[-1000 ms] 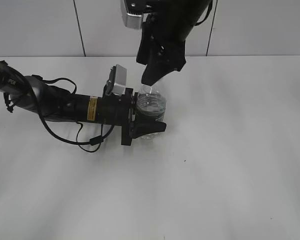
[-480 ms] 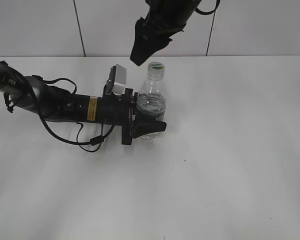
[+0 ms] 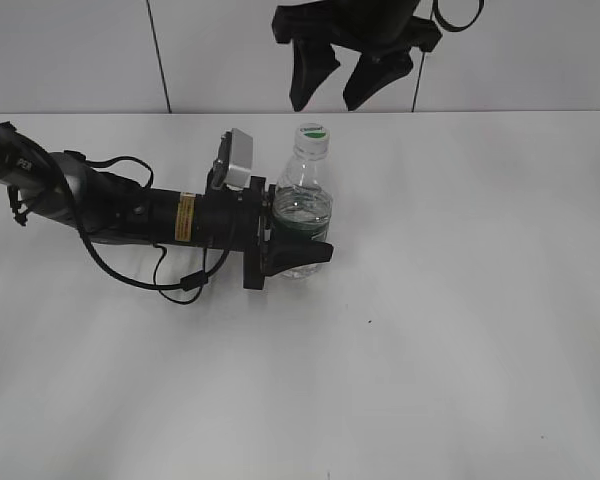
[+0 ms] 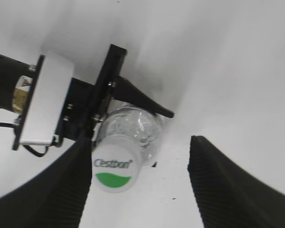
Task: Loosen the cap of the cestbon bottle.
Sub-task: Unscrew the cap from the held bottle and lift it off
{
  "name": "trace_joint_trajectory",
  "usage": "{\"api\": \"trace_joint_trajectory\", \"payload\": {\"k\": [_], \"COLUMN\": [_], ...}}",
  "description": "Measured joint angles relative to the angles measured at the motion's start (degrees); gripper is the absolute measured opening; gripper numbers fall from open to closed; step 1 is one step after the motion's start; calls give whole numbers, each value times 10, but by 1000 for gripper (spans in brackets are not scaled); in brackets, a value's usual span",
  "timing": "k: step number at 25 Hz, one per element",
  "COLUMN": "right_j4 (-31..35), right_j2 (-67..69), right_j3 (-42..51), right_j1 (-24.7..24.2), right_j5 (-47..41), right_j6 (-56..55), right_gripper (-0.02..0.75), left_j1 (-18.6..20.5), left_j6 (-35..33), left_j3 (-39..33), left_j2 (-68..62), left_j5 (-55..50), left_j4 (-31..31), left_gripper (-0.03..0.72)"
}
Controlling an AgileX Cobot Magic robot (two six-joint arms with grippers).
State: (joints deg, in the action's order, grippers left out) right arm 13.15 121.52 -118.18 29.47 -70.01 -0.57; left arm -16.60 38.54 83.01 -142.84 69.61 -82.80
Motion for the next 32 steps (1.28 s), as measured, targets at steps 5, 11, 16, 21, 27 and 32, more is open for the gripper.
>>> {"api": "trace_joint_trajectory", "payload": {"k": [5,11,16,21,27,32], "right_j4": [48,32,31,31,35,35], "right_j2": [0,0,0,0,11,11], "right_j3": [0,11,34,34,33,33], "right_j1": [2,3,3,3,3,3], "right_j5": [0,0,0,0,0,0], "right_j6": [-23,-75,-86,-90,-92,-92], "right_gripper": [484,484,484,484,484,474], "left_j1": [0,0,0,0,0,0], "left_j6": [0,0,0,1,2,2], "left_j3": [-1,-1,-1,-1,-1,-1], "left_j2": [0,-1,-1,-1,-1,-1], "left_j5": [-1,-2,-2,-2,-2,-2], "left_j4": [2,7,9,9,9,10], "left_gripper": [404,404,404,404,404,404]}}
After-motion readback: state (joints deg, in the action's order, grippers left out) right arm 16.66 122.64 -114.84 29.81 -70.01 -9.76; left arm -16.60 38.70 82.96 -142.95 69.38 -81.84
